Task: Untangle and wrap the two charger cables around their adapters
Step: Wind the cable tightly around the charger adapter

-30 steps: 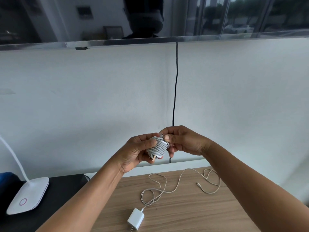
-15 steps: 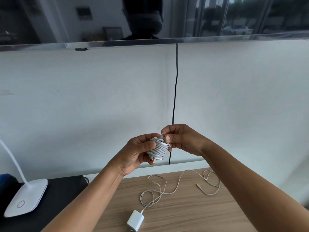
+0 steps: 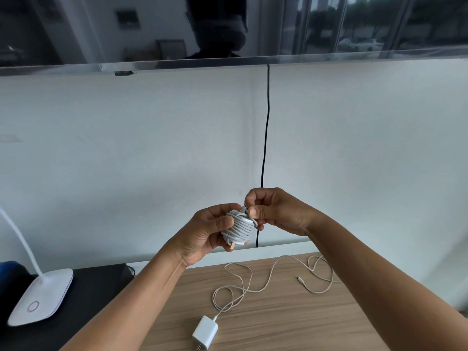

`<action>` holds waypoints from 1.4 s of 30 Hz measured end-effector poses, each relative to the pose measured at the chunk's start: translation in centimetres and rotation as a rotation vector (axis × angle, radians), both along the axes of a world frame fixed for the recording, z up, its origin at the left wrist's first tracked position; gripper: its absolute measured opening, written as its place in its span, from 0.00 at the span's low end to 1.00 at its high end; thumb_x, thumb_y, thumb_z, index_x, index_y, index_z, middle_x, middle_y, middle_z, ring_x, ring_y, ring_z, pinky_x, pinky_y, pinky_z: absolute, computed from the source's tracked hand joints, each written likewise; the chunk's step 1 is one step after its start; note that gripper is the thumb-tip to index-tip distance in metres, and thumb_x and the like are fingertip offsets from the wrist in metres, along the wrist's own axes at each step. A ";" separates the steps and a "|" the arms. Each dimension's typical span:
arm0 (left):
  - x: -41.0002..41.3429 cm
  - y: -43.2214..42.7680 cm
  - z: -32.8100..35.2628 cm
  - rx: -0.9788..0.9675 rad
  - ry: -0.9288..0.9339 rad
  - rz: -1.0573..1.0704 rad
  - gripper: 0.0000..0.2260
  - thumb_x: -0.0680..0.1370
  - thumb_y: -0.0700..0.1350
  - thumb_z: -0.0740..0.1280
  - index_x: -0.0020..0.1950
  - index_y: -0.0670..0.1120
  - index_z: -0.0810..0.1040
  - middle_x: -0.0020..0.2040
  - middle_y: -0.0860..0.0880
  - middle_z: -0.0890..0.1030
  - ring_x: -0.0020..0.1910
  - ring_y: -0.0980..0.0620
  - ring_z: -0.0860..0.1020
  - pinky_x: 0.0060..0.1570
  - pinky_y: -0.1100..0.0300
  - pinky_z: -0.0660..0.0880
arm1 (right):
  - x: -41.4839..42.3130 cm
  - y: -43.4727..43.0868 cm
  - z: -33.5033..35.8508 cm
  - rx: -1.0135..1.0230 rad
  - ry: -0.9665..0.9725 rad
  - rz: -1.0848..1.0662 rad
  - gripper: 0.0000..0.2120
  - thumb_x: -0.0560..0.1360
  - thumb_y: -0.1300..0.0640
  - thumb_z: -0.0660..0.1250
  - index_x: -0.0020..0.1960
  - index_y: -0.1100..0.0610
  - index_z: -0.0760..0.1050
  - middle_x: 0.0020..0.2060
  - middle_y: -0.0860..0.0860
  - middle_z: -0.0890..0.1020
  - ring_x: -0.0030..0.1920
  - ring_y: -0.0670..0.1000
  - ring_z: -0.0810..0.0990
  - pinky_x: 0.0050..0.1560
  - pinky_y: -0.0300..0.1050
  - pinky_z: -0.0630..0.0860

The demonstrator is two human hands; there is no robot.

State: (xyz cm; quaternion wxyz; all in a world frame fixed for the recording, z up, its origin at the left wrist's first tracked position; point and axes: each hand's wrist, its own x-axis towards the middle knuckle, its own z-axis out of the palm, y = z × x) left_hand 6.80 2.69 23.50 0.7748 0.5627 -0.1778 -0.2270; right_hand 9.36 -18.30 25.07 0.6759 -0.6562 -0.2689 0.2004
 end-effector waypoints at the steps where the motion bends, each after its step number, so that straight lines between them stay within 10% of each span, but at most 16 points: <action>1: 0.0 0.0 0.0 -0.001 -0.003 0.001 0.25 0.56 0.53 0.84 0.49 0.48 0.86 0.48 0.43 0.84 0.42 0.42 0.83 0.30 0.56 0.79 | -0.1 0.0 0.0 -0.008 -0.012 -0.016 0.04 0.72 0.62 0.71 0.41 0.58 0.75 0.35 0.54 0.77 0.34 0.51 0.72 0.36 0.43 0.74; 16: -0.7 -0.5 0.5 -0.061 0.019 -0.051 0.24 0.57 0.54 0.84 0.50 0.49 0.86 0.46 0.43 0.85 0.39 0.41 0.84 0.25 0.60 0.76 | -0.2 -0.2 0.5 -0.029 0.068 0.055 0.22 0.64 0.47 0.79 0.47 0.60 0.76 0.37 0.53 0.76 0.35 0.52 0.70 0.36 0.41 0.73; 34: 0.2 0.0 -0.2 0.012 -0.005 0.039 0.27 0.57 0.52 0.84 0.53 0.45 0.84 0.50 0.38 0.81 0.42 0.37 0.80 0.28 0.57 0.76 | -1.1 0.2 -0.1 -0.116 -0.163 -0.195 0.05 0.75 0.54 0.68 0.41 0.52 0.77 0.34 0.49 0.78 0.34 0.49 0.72 0.39 0.41 0.71; 42: 0.6 0.1 0.9 0.268 -0.192 0.068 0.13 0.65 0.43 0.77 0.48 0.50 0.85 0.47 0.44 0.82 0.40 0.47 0.80 0.34 0.55 0.78 | -1.0 -0.5 0.9 -0.234 0.121 -0.266 0.23 0.73 0.41 0.67 0.41 0.62 0.79 0.32 0.55 0.80 0.29 0.53 0.74 0.34 0.43 0.72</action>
